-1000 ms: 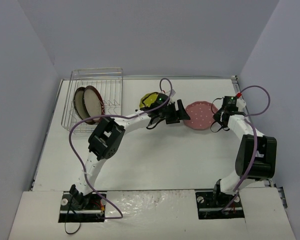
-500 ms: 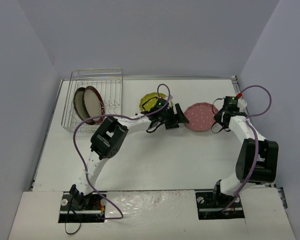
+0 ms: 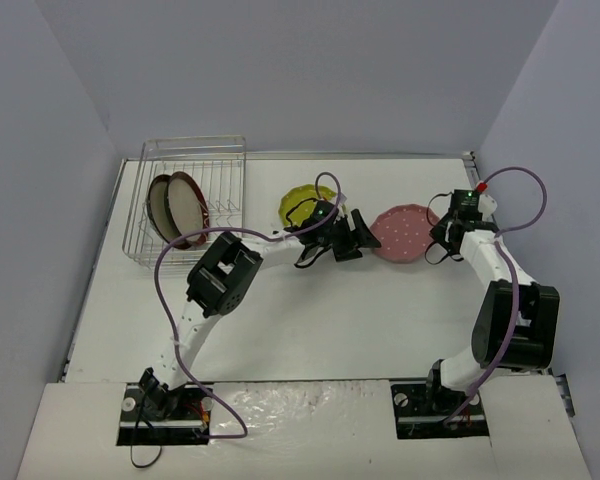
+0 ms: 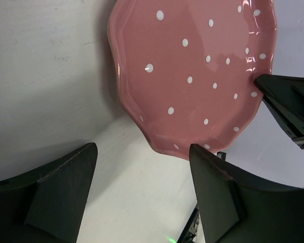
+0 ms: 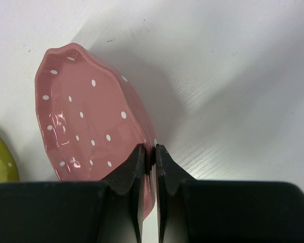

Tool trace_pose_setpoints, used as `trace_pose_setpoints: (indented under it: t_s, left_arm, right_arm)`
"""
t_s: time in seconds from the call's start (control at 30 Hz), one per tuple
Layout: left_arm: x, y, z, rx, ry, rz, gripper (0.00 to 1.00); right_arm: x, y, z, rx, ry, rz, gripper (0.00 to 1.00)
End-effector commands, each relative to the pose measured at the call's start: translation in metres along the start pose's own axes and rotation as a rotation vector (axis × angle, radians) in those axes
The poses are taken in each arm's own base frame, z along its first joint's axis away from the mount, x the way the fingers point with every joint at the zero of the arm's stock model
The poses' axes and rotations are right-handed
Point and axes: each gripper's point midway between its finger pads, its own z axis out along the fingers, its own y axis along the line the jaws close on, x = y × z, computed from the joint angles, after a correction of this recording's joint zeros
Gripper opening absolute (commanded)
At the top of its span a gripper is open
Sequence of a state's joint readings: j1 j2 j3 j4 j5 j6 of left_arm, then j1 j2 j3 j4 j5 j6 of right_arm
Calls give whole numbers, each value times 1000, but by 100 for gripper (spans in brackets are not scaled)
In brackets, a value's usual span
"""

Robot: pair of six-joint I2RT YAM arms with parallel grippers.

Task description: Load the plates into the dish rack

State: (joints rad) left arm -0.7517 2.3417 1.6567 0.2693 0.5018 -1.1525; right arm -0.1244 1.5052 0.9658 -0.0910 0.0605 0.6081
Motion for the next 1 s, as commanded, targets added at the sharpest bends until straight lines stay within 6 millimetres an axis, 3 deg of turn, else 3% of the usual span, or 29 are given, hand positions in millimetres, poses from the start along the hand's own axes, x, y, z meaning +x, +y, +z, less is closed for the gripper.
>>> trace_pose_setpoints:
  t_s: [0.0,0.2,0.6,0.97]
  left_arm:
    - [-16,-48,-4,120,-42,34,70]
    - [-15,-46,2,141,-32,5,70]
    - [9,-50,12,207,13,-137,70]
    - [22,-52,3,230,-14,-294,69]
  right_arm:
    - [-69,47,-39,-180,-196,56,0]
    - [-67,46,-43,-178,-176,53,0]
    - [-72,48,-46,-185,-182,56,0]
    - [-70,49,-45,-185,-179,60,0]
